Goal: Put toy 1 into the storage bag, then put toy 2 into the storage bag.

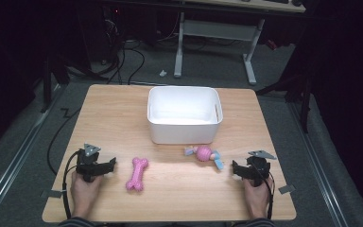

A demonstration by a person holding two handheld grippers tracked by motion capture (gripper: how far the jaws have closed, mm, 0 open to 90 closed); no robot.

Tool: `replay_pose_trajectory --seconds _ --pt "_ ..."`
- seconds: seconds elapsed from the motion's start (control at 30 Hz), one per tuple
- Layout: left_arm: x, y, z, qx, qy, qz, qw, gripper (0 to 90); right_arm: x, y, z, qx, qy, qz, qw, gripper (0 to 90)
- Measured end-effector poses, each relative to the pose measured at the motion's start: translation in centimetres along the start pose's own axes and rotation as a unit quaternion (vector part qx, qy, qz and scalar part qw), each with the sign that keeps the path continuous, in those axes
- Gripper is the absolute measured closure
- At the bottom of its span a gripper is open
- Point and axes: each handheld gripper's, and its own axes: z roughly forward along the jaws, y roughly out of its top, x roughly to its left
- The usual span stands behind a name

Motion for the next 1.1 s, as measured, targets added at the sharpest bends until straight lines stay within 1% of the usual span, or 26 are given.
replay_pose_trajectory --seconds 0.2,0.27,0.6,0.83,1.03,1.1 --pt "-0.05 -0.01 0.02 -0.001 -0.001 0.002 1.0 16.5 0.02 -0.04 -0.02 -0.001 -0.002 0.001 1.0 12.6" --pt "-0.08 0.0 0.0 0.0 -0.007 0.007 0.9999 16.5 -0.02 -0.03 -0.05 -0.001 -0.003 0.001 1.0 13.4" --pt "-0.14 0.05 0.06 0.002 -0.01 0.012 0.9999 14.9 -0.03 -0.03 -0.05 -0.003 -0.004 0.005 1.0 14.7" --pt "-0.23 0.02 -0.02 0.004 -0.012 0.01 0.9999 14.0 -0.03 -0.03 -0.05 -0.003 -0.004 0.005 1.0 14.8" --pt "-0.58 0.2 -0.24 0.011 -0.013 0.011 0.9998 17.5 -0.03 -0.04 -0.06 -0.003 -0.004 0.005 1.0 14.9" --pt "-0.73 0.42 -0.44 0.009 -0.013 0.011 0.9998 17.6 -0.03 -0.04 -0.06 -0.003 -0.004 0.005 1.0 14.9"
